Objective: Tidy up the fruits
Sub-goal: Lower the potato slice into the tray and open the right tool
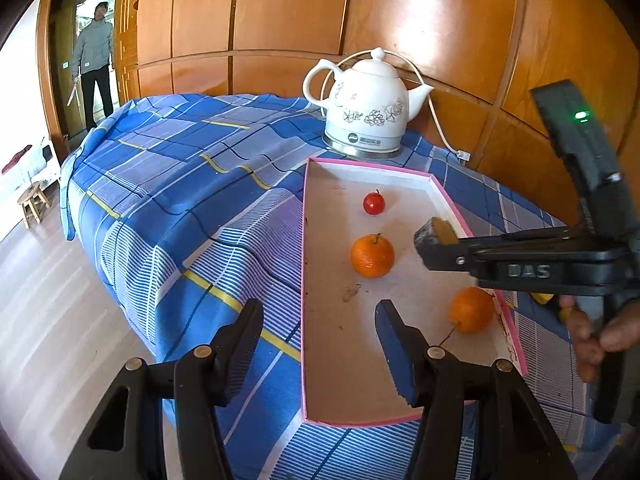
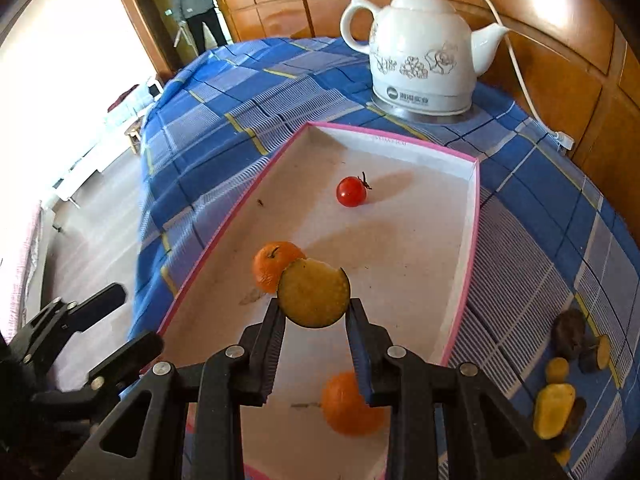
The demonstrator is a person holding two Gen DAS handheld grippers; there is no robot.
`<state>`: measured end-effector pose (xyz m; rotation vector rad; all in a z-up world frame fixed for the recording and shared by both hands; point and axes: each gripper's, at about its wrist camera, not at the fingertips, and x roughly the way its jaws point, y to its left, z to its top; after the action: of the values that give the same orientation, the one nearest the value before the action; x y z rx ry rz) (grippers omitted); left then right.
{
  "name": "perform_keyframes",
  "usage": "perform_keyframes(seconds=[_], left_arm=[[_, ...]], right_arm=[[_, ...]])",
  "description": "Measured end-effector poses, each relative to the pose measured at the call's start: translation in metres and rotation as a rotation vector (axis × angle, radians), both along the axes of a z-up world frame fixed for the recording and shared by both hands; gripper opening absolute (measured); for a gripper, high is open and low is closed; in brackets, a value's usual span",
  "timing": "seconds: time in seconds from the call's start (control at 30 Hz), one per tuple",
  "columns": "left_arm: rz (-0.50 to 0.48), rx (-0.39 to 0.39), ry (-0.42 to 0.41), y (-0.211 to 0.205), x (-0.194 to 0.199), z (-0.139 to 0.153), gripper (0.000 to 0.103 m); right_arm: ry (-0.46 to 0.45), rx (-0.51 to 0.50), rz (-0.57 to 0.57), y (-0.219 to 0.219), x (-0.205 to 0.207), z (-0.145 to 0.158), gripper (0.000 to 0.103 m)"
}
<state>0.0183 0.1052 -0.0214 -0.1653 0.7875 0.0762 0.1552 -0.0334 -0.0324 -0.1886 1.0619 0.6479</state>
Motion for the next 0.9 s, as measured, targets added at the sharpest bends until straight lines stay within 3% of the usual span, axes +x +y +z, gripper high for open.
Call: perform_keyframes(seconds=[0.2, 0.43, 0.9], left_arm=[[0.006, -0.001, 0.007, 0.002, 0.000, -0.002, 0.059], [0.000, 0.003, 0.011, 0.000, 0.000, -0.003, 0.059], [-0.044, 0.018, -0.011, -0.017, -0.003, 0.006, 0.060]], right_arm=[[0.022, 0.004, -0.016, 0.003, 0.003, -0.012, 0.036], [0.003, 0.036, -0.043, -0.005, -0.003, -0.003, 0.040], [-0.103, 0.044, -0.138, -0.074, -0.034, 0.026, 0.042]])
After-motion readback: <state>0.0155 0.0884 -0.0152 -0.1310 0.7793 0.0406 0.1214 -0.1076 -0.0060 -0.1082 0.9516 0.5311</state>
